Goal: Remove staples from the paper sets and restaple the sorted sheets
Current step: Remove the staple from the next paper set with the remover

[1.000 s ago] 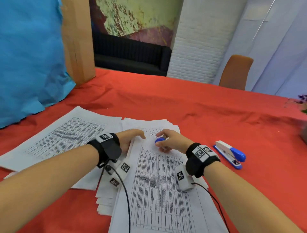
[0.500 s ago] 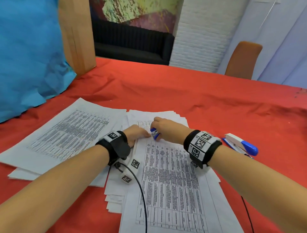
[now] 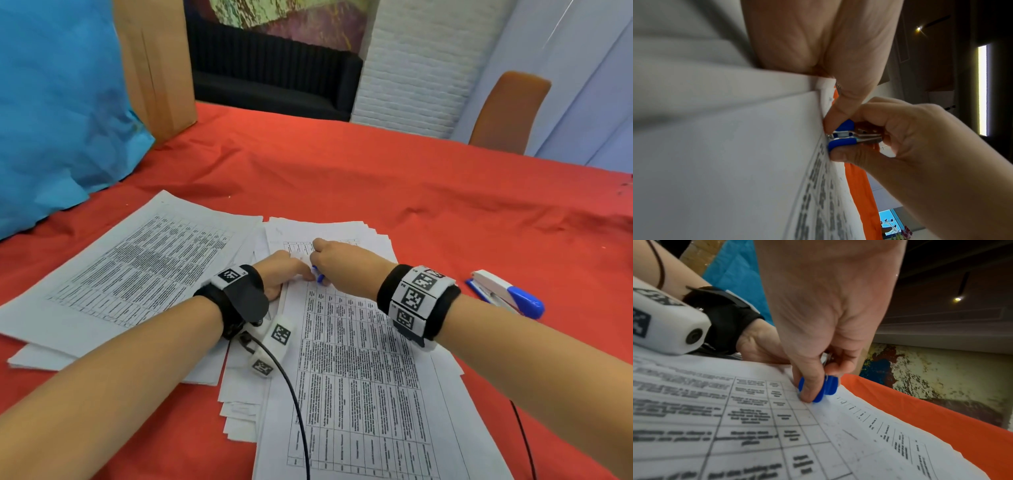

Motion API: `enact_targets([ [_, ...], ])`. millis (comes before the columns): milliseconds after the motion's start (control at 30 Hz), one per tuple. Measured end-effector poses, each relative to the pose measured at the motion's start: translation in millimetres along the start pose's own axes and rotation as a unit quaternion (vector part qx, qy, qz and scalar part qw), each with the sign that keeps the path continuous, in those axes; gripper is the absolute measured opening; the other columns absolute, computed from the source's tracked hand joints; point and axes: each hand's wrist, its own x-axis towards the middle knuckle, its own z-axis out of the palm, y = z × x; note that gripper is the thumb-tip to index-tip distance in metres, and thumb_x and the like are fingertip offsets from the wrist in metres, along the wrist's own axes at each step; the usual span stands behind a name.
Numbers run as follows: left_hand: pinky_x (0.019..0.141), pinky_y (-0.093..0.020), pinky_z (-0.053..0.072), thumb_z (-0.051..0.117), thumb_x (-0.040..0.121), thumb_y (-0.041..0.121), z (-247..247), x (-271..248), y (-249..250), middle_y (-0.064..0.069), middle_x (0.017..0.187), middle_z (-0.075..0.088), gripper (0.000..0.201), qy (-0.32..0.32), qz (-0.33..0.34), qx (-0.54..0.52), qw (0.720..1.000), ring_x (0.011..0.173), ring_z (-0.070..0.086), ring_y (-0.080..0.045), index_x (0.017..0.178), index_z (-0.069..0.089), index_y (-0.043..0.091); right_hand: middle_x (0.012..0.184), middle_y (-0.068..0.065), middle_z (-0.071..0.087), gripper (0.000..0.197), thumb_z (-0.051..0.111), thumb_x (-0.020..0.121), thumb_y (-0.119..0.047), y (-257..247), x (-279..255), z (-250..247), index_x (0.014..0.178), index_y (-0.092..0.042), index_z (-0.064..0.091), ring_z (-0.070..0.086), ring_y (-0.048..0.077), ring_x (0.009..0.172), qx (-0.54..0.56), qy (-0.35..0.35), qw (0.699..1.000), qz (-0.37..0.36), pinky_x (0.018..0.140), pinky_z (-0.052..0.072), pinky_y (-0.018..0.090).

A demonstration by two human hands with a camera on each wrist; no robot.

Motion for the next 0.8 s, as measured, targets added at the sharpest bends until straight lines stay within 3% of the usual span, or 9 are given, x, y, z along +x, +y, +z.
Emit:
enact_targets([
  [167, 0.068, -0.045, 0.058, 0.066, 0.073, -0.010, 2, 1, -2, -0.030, 0.101, 0.066, 0.056, 0.005, 0.008, 0.014, 1.000, 0.084, 0.069, -0.039, 0.125, 0.044, -0.010, 0.110, 0.010, 0.052, 0.022, 0.044, 0.094, -0.006, -3, -4, 9, 0.114, -0.006, 0.053, 0.055, 0.025, 0.093, -0.019, 0.021, 1.000, 0.003, 0.070, 0.045, 0.033],
  [300, 0.073, -0.053, 0.057, 0.070, 0.068, -0.006, 2, 4, -2, -0.029, 0.107, 0.063, 0.062, 0.006, 0.009, 0.021, 1.000, 0.088, 0.068, -0.040, 0.125, 0.047, -0.007, 0.101, 0.002, 0.055, 0.016, 0.054, 0.092, -0.017, 14, 1, 12, 0.107, -0.011, 0.052, 0.053, 0.021, 0.089, 0.156, -0.001, 0.986, 0.055, 0.073, 0.041, 0.031],
  [433, 0.074, -0.057, 0.055, 0.070, 0.068, -0.002, 2, 3, -2, -0.027, 0.109, 0.063, 0.056, 0.008, 0.005, 0.023, 1.000, 0.090, 0.067, -0.041, 0.121, 0.050, -0.003, 0.079, -0.003, 0.062, 0.013, 0.057, 0.091, -0.010, 31, -4, 23, 0.104, -0.011, 0.057, 0.060, 0.017, 0.072, 0.359, 0.008, 0.930, 0.081, 0.078, 0.050, 0.031],
  [533, 0.080, -0.056, 0.054, 0.067, 0.076, -0.006, 5, 4, -2, -0.027, 0.109, 0.063, 0.042, 0.016, 0.006, 0.030, 0.999, 0.094, 0.066, -0.041, 0.116, 0.053, -0.005, 0.083, 0.003, 0.067, 0.016, 0.058, 0.093, -0.010, 40, -8, 33, 0.109, -0.009, 0.056, 0.066, 0.016, 0.072, 0.455, 0.016, 0.885, 0.099, 0.080, 0.052, 0.024],
  [633, 0.080, -0.057, 0.054, 0.072, 0.070, -0.001, 6, 6, -2, -0.025, 0.111, 0.062, 0.054, 0.032, 0.003, 0.036, 0.999, 0.095, 0.065, -0.040, 0.119, 0.050, -0.003, 0.087, 0.012, 0.065, 0.014, 0.053, 0.095, -0.003, 43, -9, 40, 0.109, -0.002, 0.053, 0.064, 0.023, 0.080, 0.593, 0.008, 0.799, 0.099, 0.087, 0.054, 0.033],
  [700, 0.079, -0.057, 0.054, 0.073, 0.065, 0.003, 8, 7, -2, -0.023, 0.113, 0.060, 0.064, 0.040, 0.004, 0.046, 0.998, 0.096, 0.064, -0.039, 0.123, 0.046, 0.000, 0.087, 0.014, 0.061, 0.008, 0.050, 0.096, 0.000, 46, -11, 46, 0.103, -0.001, 0.052, 0.063, 0.024, 0.081, 0.689, 0.017, 0.718, 0.097, 0.087, 0.055, 0.033],
  [767, 0.080, -0.056, 0.054, 0.072, 0.070, 0.003, 8, 9, -3, -0.021, 0.115, 0.058, 0.061, 0.056, 0.002, 0.061, 0.997, 0.097, 0.063, -0.038, 0.125, 0.044, 0.002, 0.089, 0.014, 0.059, 0.006, 0.048, 0.098, -0.002, 54, -16, 51, 0.102, -0.003, 0.051, 0.065, 0.024, 0.082, 0.771, 0.029, 0.627, 0.112, 0.083, 0.057, 0.032],
  [800, 0.080, -0.055, 0.054, 0.071, 0.071, 0.003, 8, 10, -5, -0.021, 0.115, 0.058, 0.061, 0.054, -0.004, 0.067, 0.996, 0.097, 0.063, -0.038, 0.126, 0.044, 0.002, 0.091, 0.014, 0.059, 0.006, 0.047, 0.098, -0.002, 56, -20, 53, 0.103, -0.003, 0.051, 0.065, 0.023, 0.081, 0.788, 0.033, 0.604, 0.114, 0.082, 0.058, 0.031],
])
